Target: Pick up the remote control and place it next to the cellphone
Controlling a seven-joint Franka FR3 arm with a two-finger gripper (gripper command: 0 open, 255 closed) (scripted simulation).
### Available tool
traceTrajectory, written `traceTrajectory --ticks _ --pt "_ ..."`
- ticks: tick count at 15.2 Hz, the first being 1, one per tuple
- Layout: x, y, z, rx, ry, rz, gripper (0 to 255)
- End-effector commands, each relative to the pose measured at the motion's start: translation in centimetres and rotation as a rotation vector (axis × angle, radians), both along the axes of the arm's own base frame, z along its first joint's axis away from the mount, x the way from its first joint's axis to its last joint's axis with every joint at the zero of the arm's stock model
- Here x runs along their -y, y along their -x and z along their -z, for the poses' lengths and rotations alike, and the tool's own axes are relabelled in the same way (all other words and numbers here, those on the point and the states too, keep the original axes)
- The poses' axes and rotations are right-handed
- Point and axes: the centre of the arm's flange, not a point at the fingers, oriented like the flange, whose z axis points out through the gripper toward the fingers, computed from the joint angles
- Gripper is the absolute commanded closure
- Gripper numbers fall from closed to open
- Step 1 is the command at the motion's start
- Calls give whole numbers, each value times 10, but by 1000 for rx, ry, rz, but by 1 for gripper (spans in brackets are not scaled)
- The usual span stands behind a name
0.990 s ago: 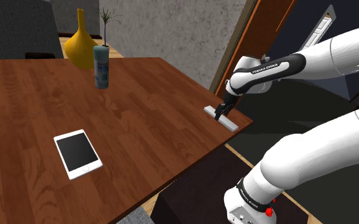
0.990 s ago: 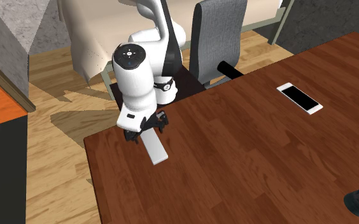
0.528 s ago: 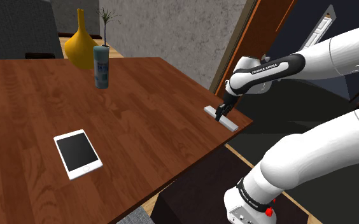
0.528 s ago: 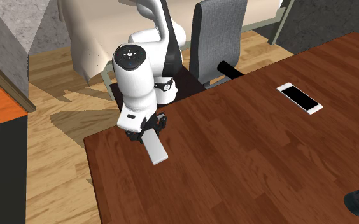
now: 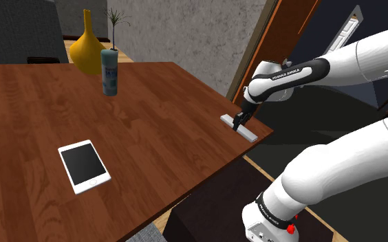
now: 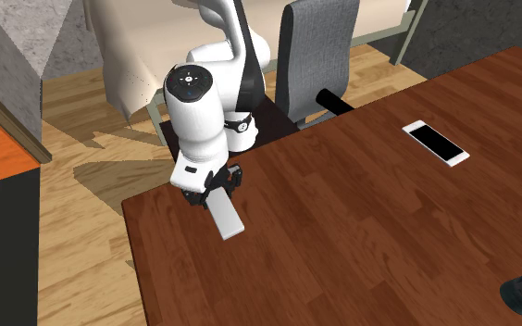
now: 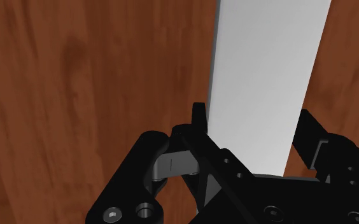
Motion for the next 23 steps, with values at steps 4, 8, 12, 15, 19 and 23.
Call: traceTrajectory --ticks 4,8,12,15,19,23 --pt "0 0 -16 0 0 0 255" --pt "0 0 -37 0 0 0 255" --pt "0 0 -58 0 0 0 255" --pt "0 0 -74 0 0 0 255" --pt "-11 -7 -88 0 0 0 255" --pt "-56 -35 -89 0 0 0 255"
